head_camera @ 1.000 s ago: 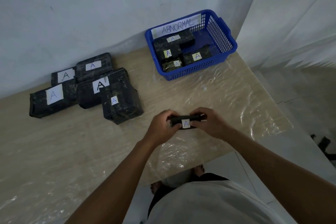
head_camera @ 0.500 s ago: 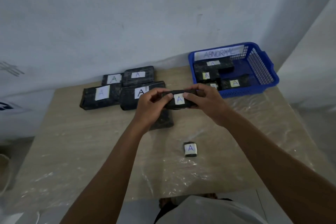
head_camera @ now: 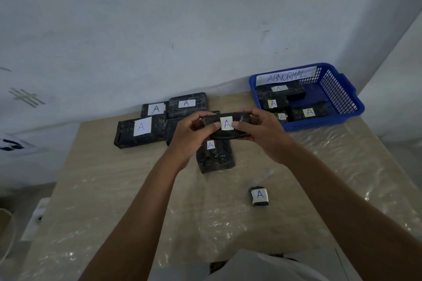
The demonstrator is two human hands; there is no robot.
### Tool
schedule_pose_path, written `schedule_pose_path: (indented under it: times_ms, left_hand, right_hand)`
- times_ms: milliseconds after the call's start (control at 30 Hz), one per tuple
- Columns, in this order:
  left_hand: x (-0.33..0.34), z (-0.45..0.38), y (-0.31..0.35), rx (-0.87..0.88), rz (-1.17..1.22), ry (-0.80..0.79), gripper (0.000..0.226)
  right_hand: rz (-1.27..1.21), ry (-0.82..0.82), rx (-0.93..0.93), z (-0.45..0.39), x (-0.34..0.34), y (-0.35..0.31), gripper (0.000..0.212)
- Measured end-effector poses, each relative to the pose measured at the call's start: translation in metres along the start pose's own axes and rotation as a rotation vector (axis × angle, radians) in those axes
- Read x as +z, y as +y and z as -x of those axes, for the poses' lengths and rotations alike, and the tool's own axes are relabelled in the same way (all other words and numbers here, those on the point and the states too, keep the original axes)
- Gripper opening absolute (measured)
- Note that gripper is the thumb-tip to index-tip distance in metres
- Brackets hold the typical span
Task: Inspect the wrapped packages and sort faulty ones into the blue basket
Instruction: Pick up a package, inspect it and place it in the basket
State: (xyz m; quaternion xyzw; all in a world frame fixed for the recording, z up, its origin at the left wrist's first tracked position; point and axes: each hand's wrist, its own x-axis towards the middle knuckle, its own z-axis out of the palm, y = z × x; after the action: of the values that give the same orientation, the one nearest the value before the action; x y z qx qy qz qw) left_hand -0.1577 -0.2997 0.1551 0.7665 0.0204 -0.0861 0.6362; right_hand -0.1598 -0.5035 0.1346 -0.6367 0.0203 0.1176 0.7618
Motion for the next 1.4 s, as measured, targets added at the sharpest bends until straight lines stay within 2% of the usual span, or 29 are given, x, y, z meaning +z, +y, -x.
schedule_pose_path:
  times_ms: [100, 233, 333, 433, 500, 567, 633, 700, 767, 900, 1167, 1300, 1400]
  left_hand:
    - [-0.003, -0.003, 0.003, -0.008, 0.038, -0.056, 0.022]
    - [-0.009, -0.008, 0.004, -0.016, 0.051, -0.05, 0.022]
    - [-0.015, -0.014, 0.003, -0.059, 0.124, -0.052, 0.019]
    - [-0.019, -0.015, 0.009, -0.113, 0.196, -0.08, 0.011]
    - [-0.022, -0.015, 0.012, -0.125, 0.211, -0.109, 0.011]
    - [-0.027, -0.016, 0.011, -0.094, 0.226, -0.152, 0.026]
    - [-0.03, -0.017, 0.011, -0.009, 0.14, -0.181, 0.039]
    - [-0.03, -0.017, 0.01, 0.08, 0.047, -0.146, 0.033]
    - [-0.028, -0.018, 0.012, 0.118, 0.057, -0.094, 0.027]
    - [-0.027, -0.023, 0.011, 0.107, 0.065, -0.097, 0.026]
    - [-0.016, -0.034, 0.012, 0.056, 0.061, -0.113, 0.011]
    - [-0.014, -0.041, 0.014, -0.015, 0.123, -0.071, 0.011]
    - [-0.015, -0.044, 0.015, -0.074, 0.094, -0.054, 0.023]
  right_hand:
    - [-0.024, 0.045, -0.004, -0.002, 0.003, 0.001, 0.03]
    - [-0.039, 0.032, -0.027, 0.0, 0.008, -0.002, 0.026]
    - [0.021, -0.024, -0.082, 0.003, 0.01, -0.002, 0.041]
    - [0.182, -0.009, -0.149, 0.004, 0.013, -0.003, 0.053]
    - [0.249, 0.036, -0.215, 0.001, 0.017, -0.004, 0.048]
    - [0.218, 0.079, -0.247, -0.001, 0.02, -0.005, 0.038]
    - [0.146, 0.1, -0.24, -0.005, 0.02, -0.004, 0.031]
    - [0.101, 0.109, -0.213, -0.008, 0.02, -0.003, 0.027]
    - [0.098, 0.106, -0.201, -0.01, 0.021, -0.003, 0.025]
    - [0.081, 0.058, -0.172, -0.011, 0.018, -0.005, 0.024]
    - [0.123, 0.149, -0.163, -0.019, 0.011, -0.005, 0.005]
    - [0.115, 0.064, -0.17, -0.016, 0.007, -0.008, 0.021]
    - [0.171, 0.053, -0.237, -0.016, 0.007, -0.011, 0.038]
